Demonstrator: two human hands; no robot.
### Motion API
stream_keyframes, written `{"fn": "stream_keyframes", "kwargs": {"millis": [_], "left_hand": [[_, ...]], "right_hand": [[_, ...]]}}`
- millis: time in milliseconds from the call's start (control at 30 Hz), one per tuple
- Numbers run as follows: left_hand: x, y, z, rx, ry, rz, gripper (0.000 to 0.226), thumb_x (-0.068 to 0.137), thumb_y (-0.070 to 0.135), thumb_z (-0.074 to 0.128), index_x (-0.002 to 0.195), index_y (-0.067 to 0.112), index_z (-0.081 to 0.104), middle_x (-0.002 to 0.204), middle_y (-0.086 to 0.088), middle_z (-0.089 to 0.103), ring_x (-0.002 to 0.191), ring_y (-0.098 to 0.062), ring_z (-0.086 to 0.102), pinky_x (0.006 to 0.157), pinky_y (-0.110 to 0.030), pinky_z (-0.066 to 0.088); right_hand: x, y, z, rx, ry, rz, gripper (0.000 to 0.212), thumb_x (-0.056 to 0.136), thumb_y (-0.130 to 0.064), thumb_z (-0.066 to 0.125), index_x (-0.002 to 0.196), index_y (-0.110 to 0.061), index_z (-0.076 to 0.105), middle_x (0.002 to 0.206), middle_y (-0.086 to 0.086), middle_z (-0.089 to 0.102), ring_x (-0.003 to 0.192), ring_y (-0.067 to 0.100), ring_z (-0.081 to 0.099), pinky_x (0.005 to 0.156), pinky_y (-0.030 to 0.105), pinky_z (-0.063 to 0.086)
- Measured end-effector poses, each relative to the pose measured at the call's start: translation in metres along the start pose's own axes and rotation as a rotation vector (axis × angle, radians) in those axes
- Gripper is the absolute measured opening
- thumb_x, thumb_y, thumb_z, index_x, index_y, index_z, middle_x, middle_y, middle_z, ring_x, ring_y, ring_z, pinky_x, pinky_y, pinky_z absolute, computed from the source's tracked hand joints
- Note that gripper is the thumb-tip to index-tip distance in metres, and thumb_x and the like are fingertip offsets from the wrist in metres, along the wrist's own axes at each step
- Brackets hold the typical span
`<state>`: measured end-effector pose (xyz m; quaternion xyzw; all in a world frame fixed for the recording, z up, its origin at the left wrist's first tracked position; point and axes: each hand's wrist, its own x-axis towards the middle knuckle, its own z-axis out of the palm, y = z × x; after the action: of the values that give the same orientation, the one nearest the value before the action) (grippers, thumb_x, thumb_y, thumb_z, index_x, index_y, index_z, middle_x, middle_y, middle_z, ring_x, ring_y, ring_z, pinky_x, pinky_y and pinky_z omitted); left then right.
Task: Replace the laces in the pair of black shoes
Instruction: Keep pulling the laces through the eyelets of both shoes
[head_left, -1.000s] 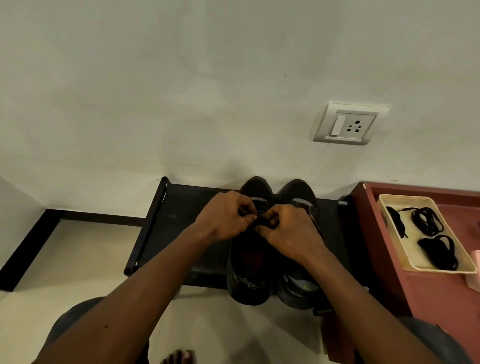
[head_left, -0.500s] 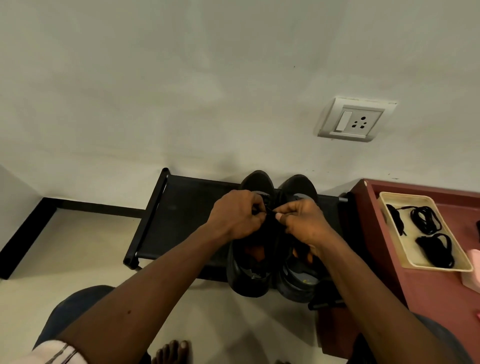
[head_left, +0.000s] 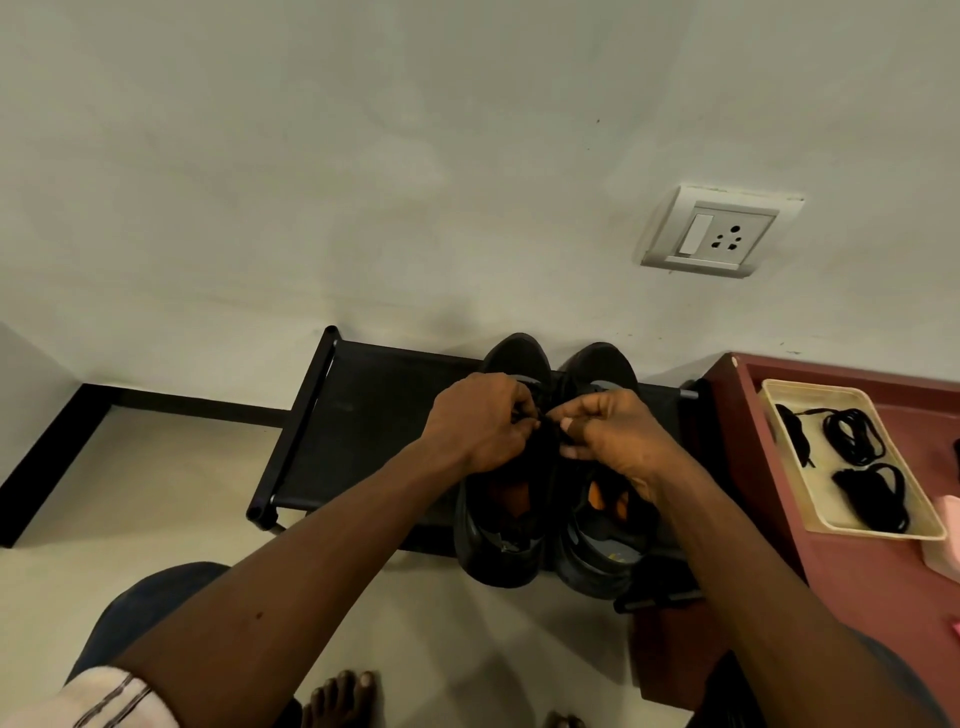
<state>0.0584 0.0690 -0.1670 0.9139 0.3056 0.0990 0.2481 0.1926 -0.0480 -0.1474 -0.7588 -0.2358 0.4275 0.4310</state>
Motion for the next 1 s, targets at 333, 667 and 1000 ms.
{"fn": "stream_keyframes", "kwargs": {"millis": [333,667,1000], "left_hand": [[-0.004,-0.007,0.006,-0.004,0.024,0.02,0.019,0.092,0.039,0.074,0.106,0.026,0.072,0.081,0.019,0.04,0.074,-0.004,0.043,0.07,-0.023,0.036],[-0.013,-0.006,-0.003,0.043,0.085,-0.034,0.02,0.093,0.045,0.071,0.104,0.03,0.064,0.094,0.011,0.043,0.102,-0.018,0.054,0.091,-0.042,0.041],[-0.021,-0.003,0.0,-0.077,0.056,-0.132,0.048,0.093,0.047,0.069,0.134,0.027,0.054,0.136,-0.002,0.051,0.129,-0.023,0.045,0.109,-0.048,0.044]], "right_hand": [[0.002,0.003,0.009,-0.53,0.274,-0.221,0.024,0.095,-0.014,0.07,0.075,-0.027,0.073,0.079,-0.011,0.072,0.076,0.007,0.069,0.076,0.03,0.059],[-0.034,-0.027,-0.011,0.375,0.378,-0.418,0.014,0.1,-0.008,0.066,0.091,-0.014,0.074,0.077,0.001,0.075,0.074,0.015,0.071,0.065,0.022,0.057],[-0.06,-0.054,-0.026,0.842,0.221,-0.544,0.024,0.106,-0.016,0.041,0.088,-0.018,0.057,0.081,0.007,0.07,0.081,0.031,0.072,0.072,0.033,0.058]]}}
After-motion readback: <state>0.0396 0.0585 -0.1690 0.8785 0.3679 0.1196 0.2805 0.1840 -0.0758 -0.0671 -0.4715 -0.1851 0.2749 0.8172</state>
